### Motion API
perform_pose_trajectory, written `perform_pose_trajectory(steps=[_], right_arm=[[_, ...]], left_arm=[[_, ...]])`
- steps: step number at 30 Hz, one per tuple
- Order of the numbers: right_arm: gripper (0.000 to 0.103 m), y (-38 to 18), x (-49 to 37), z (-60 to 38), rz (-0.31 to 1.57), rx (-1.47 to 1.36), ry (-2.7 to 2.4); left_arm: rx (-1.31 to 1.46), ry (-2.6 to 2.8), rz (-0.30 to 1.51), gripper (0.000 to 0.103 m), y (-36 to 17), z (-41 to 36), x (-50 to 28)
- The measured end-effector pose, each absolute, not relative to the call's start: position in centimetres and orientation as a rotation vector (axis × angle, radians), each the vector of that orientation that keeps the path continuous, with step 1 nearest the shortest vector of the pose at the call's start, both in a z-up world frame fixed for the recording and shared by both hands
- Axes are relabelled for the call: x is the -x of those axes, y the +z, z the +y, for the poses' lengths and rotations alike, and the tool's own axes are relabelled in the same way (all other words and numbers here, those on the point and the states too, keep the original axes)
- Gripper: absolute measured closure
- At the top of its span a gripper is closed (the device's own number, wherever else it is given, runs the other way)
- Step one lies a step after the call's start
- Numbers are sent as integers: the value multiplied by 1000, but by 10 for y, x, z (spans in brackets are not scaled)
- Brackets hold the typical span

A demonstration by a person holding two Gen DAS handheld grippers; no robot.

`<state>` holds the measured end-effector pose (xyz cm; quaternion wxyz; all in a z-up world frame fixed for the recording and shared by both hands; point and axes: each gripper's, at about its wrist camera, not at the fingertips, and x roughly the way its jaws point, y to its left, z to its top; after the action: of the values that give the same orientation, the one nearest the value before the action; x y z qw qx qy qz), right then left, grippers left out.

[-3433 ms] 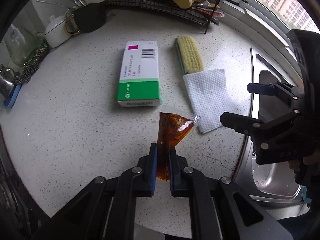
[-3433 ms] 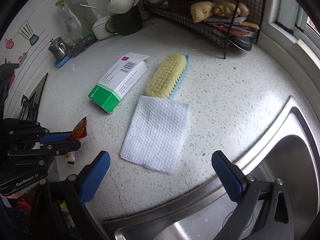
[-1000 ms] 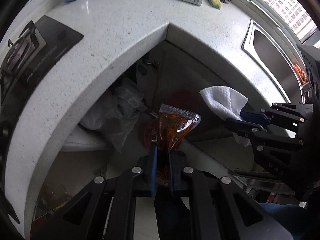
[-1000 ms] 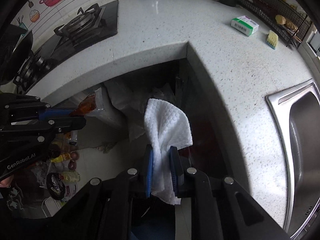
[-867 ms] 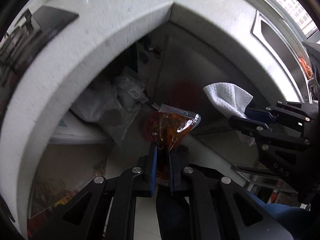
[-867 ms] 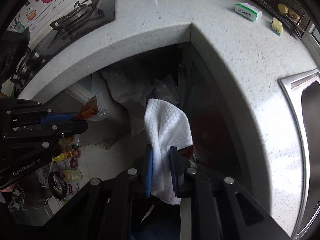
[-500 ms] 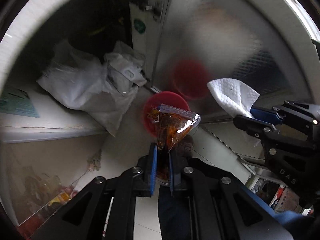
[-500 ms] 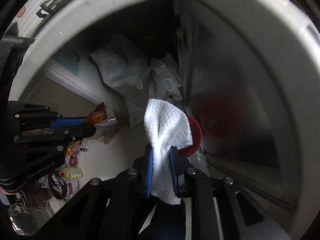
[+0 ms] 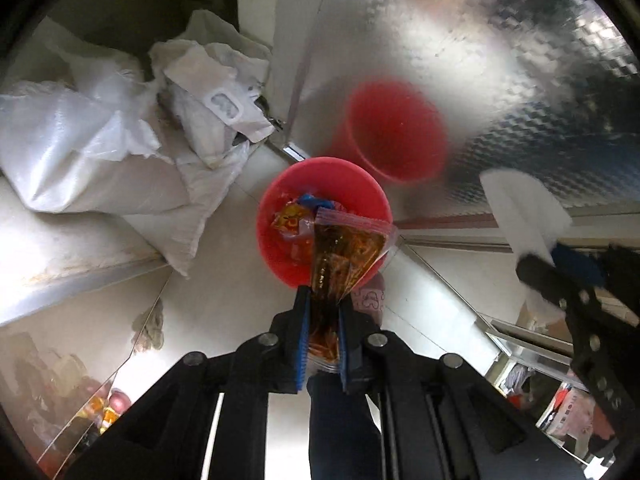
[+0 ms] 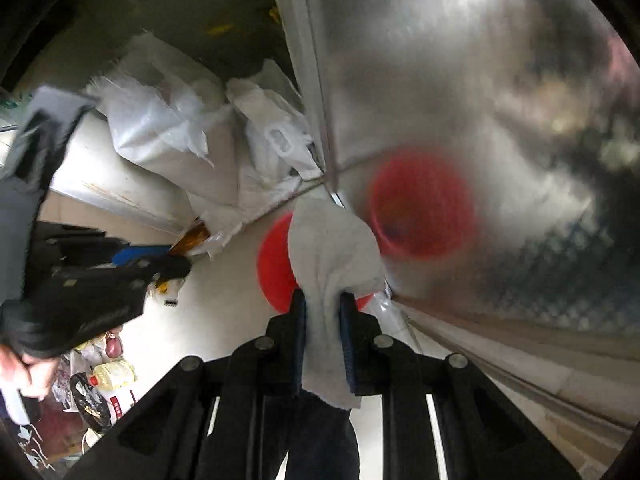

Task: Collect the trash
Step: 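Open the left gripper to drop the sauce packet into the red bin, then open the right gripper to drop the white wipe into the red bin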

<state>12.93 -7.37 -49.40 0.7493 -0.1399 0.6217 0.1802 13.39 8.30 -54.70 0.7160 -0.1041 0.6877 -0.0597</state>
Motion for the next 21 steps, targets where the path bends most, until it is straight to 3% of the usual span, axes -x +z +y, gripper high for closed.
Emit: perform_pose_trajectory(steps=[4,6,19,21], right_arm=[[88,-511,-133,-81,1384,303,381],[88,-514,-135,-84,1388,300,386],[88,-509,-133,-88,1387,310,430],[88,-512,-133,-85,1391,321,452]], left_arm=[[233,-141,1536,48,-553,77,-141],[216,-164,1541,39,-554,73,-144],[251,-142,1516,38,-549,89,-128],[219,-120,1507,32,-550,93,-125]])
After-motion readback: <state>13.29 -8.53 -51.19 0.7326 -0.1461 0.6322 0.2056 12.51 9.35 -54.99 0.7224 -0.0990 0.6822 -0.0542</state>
